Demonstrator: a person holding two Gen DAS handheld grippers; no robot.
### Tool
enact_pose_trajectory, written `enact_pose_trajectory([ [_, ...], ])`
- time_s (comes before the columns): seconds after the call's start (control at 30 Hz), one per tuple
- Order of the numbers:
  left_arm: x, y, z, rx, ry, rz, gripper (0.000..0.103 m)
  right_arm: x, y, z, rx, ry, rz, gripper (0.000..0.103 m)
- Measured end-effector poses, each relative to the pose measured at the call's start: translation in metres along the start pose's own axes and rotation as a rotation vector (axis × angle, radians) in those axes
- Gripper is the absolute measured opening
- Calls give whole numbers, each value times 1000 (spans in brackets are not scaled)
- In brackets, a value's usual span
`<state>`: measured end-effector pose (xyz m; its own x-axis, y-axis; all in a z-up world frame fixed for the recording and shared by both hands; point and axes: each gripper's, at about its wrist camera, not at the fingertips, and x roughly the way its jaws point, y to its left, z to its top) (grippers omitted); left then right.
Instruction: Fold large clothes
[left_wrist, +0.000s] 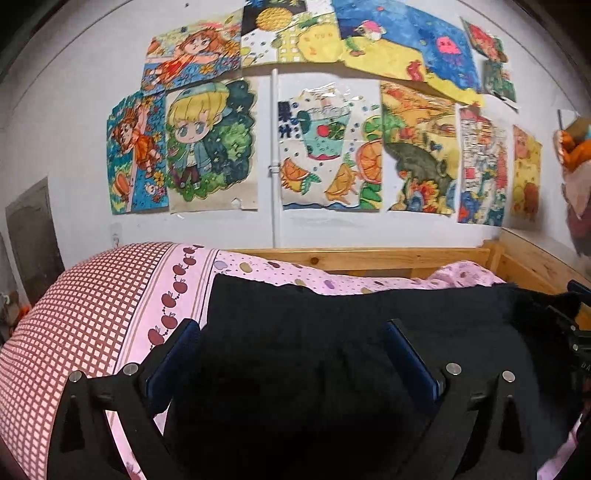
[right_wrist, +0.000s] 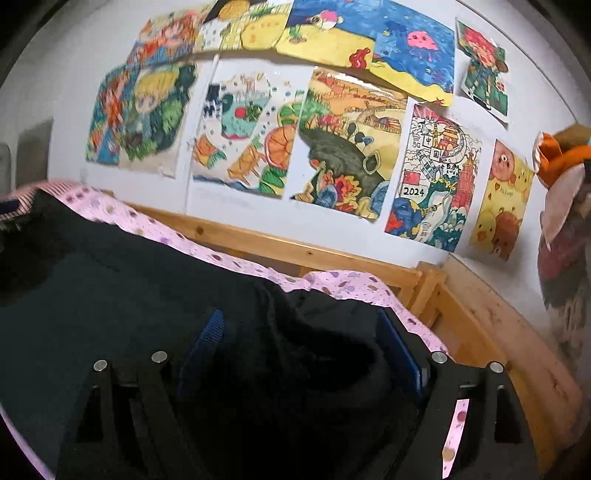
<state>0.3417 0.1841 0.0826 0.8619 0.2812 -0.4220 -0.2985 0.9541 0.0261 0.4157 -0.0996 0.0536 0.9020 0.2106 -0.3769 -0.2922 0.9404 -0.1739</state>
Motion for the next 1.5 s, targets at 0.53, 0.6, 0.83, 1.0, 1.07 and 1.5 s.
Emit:
enact_pose_trajectory([
  [0.53,-34,-41,-69,187,198,-234,102,-47,7,-85,-11,199,246,87],
  [0.6,-30,-44,-74,206,203,-220,102,-36,6,-89,-8,232,257,87],
  [0.83,-17,-49,-74,220,188,-182,103,-2,9,-86,46,232,279,89],
  [1.0,-1,-48,-67,196,196,-157,103,28,19,-69,41,222,274,91],
  [1.07,8,-47,-61,183,198,-135,103,44,22,-59,58,242,290,91],
  [1.5,66,-6,-33,62,238,94,103,125,23,-29,113,368,314,91],
])
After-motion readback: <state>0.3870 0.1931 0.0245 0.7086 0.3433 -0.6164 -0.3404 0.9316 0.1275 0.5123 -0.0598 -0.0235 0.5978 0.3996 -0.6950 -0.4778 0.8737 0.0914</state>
